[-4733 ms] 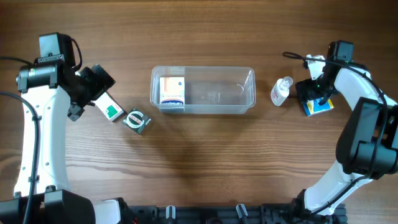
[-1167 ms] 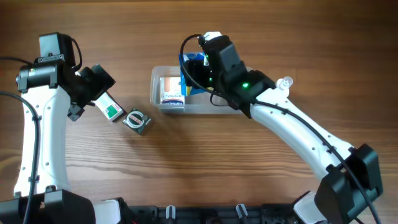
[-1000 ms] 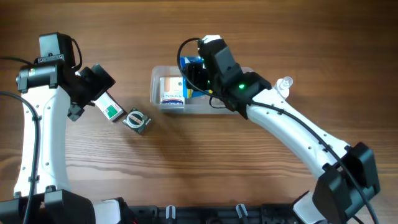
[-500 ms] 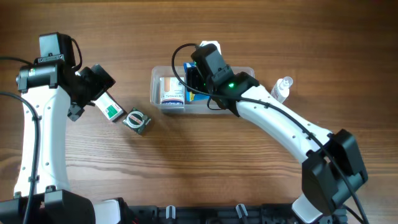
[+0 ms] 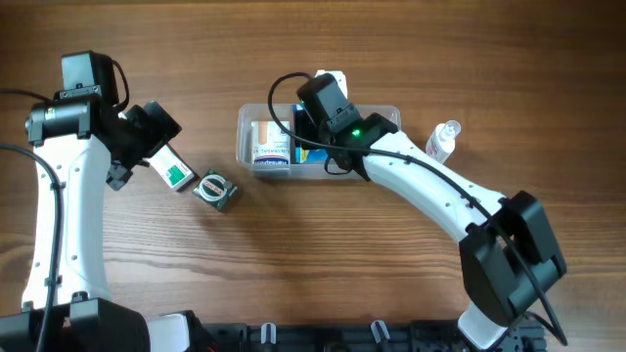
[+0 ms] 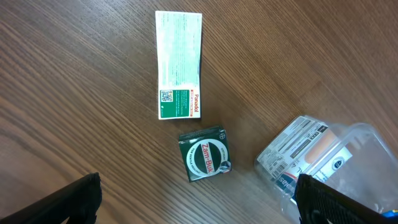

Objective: Pack container
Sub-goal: 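Lower the Vicks packet into the container beside the Hansaplast box, release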

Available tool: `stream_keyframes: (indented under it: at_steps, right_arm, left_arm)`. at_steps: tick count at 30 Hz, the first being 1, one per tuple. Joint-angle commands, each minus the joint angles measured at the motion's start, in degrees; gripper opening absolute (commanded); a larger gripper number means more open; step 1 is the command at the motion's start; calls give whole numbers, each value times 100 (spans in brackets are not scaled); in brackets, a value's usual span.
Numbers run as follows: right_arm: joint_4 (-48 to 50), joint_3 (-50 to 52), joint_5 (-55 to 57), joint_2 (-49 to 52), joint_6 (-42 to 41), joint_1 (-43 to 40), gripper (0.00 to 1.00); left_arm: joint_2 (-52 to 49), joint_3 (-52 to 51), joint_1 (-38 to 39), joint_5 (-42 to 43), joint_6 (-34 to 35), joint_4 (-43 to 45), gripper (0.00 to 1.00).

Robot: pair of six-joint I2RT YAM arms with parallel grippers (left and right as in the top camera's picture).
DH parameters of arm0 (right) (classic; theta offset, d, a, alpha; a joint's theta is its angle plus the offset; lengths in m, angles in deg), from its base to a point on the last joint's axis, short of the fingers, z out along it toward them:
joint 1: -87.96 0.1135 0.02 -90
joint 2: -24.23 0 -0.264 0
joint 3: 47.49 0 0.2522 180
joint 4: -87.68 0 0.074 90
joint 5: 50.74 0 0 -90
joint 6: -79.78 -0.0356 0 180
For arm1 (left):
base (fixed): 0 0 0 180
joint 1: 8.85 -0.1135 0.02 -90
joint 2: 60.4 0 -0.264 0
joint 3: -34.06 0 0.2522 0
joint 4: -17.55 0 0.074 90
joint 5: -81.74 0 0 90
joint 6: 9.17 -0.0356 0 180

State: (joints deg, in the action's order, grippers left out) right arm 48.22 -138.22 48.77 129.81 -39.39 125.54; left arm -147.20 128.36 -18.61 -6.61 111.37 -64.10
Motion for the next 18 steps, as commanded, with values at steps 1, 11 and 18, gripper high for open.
stream_keyframes:
  at_steps: [1,11,18]
  right_arm:
    - [-164,-114,144,85,-332,46,70]
    - [-267,-114,98,85,-439,46,73]
    - [-269,-114,76,85,-376,46,80]
  left_arm:
    - [-39,-7,-22,46,-4,15,100]
    - [-39,-7,-22,46,-4,15,100]
    - [-39,-7,-22,46,-4,15,100]
